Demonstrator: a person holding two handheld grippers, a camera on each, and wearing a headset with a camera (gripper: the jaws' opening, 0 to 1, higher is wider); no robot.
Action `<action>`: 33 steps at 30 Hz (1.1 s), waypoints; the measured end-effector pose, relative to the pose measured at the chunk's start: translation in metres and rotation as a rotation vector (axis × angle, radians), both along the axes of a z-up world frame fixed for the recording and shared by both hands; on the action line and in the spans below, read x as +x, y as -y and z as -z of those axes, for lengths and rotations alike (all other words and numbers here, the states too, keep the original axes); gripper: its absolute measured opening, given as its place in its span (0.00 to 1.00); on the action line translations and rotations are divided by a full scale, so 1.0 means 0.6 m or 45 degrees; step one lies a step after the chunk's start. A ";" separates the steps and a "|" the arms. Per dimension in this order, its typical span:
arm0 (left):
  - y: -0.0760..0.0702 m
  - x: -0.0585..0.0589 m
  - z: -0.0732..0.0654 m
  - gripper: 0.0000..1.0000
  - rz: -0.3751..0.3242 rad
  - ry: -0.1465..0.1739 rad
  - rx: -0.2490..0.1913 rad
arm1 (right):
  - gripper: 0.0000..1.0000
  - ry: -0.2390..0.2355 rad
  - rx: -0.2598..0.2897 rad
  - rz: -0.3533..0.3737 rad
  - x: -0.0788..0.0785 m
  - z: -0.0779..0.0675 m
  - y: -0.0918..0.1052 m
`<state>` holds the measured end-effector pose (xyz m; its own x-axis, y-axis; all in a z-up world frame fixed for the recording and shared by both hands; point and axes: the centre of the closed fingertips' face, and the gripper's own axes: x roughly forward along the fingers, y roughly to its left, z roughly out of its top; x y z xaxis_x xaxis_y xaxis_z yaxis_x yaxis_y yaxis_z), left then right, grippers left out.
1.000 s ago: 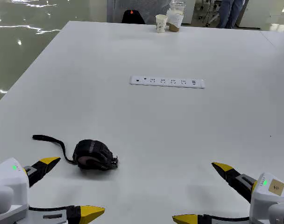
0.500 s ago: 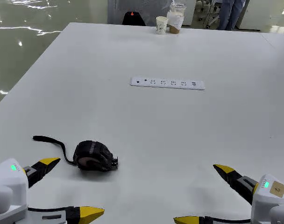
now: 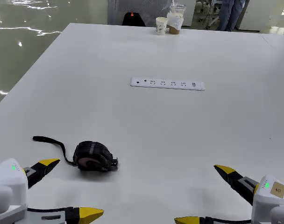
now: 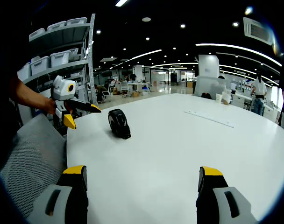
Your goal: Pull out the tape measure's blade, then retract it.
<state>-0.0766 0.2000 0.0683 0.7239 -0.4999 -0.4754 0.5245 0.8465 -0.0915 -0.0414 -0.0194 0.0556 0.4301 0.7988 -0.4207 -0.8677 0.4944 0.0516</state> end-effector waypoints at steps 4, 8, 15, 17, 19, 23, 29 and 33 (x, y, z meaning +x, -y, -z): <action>-0.002 0.000 0.002 0.99 -0.010 0.001 -0.002 | 0.99 0.000 -0.001 -0.001 0.001 0.000 0.000; -0.002 -0.001 0.002 0.99 -0.007 -0.001 -0.009 | 0.99 0.001 -0.002 -0.001 0.001 -0.001 0.000; -0.002 -0.001 0.002 0.99 -0.002 -0.004 -0.008 | 0.99 0.001 -0.003 0.000 0.001 0.000 0.000; -0.003 0.000 0.001 0.99 -0.001 0.006 -0.006 | 0.99 0.001 -0.004 -0.001 0.001 0.000 0.000; -0.004 0.001 -0.001 0.99 -0.008 0.017 -0.008 | 0.99 0.001 -0.006 -0.001 0.000 0.000 0.001; -0.005 0.001 0.001 0.99 -0.006 0.004 -0.007 | 0.99 0.001 -0.007 -0.001 0.000 0.000 0.002; -0.006 0.003 0.002 0.99 -0.003 0.009 0.005 | 0.99 0.002 -0.006 -0.001 0.000 0.000 0.001; -0.007 0.003 0.003 0.99 -0.001 0.008 0.010 | 0.99 0.005 -0.006 -0.001 0.000 -0.001 0.001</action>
<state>-0.0750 0.2043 0.0665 0.7272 -0.4960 -0.4746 0.5246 0.8474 -0.0818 -0.0414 -0.0202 0.0559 0.4310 0.7970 -0.4232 -0.8683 0.4940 0.0460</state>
